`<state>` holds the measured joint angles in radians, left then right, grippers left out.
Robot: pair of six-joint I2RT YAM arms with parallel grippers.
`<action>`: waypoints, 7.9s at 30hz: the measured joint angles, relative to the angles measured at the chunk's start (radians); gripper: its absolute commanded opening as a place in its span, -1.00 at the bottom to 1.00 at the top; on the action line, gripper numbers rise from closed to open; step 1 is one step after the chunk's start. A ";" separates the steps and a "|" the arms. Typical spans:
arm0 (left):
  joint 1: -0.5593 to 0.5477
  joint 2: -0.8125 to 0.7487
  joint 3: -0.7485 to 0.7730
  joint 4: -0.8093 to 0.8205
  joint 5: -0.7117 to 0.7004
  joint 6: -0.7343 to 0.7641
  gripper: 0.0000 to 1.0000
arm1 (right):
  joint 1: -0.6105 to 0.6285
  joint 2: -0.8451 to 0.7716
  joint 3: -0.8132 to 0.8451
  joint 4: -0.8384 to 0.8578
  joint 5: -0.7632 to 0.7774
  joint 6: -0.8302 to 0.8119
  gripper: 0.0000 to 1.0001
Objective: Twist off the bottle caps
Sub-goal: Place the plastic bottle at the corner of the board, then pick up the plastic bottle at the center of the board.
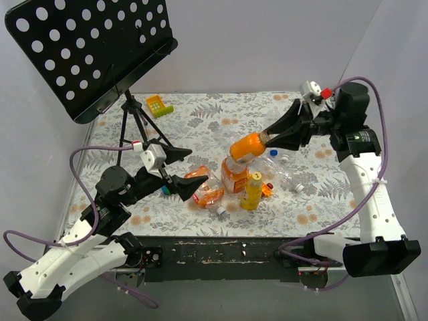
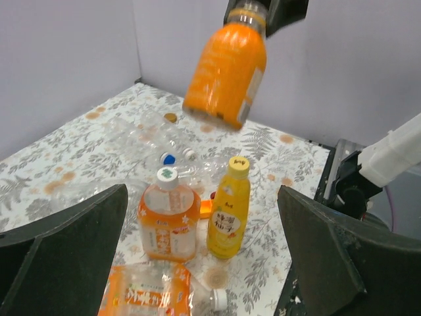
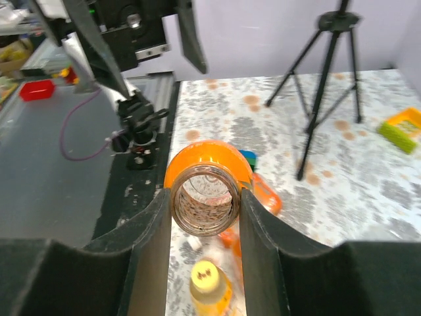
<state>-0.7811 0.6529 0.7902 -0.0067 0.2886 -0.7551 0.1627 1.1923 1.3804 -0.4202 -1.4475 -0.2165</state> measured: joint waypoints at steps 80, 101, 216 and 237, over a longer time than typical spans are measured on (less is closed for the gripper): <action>0.000 -0.090 -0.313 -0.132 -0.308 0.053 0.96 | -0.356 0.406 0.306 0.054 0.824 -0.051 -0.97; 0.000 -0.091 -0.359 -0.094 -0.333 0.082 0.96 | -0.431 0.873 0.366 0.130 1.057 -0.060 -0.86; 0.000 -0.022 -0.218 -0.299 -0.299 -0.409 0.96 | -0.141 -0.248 -0.320 -0.772 0.369 -0.980 0.70; 0.000 0.017 -0.218 -0.302 -0.300 -0.447 0.96 | 0.147 -0.190 -0.130 -0.666 0.354 -0.813 0.67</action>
<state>-0.7811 0.6701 0.5720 -0.3084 -0.0113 -1.2018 0.3096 1.0023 1.2507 -1.0866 -1.0935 -1.0294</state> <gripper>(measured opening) 0.981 0.840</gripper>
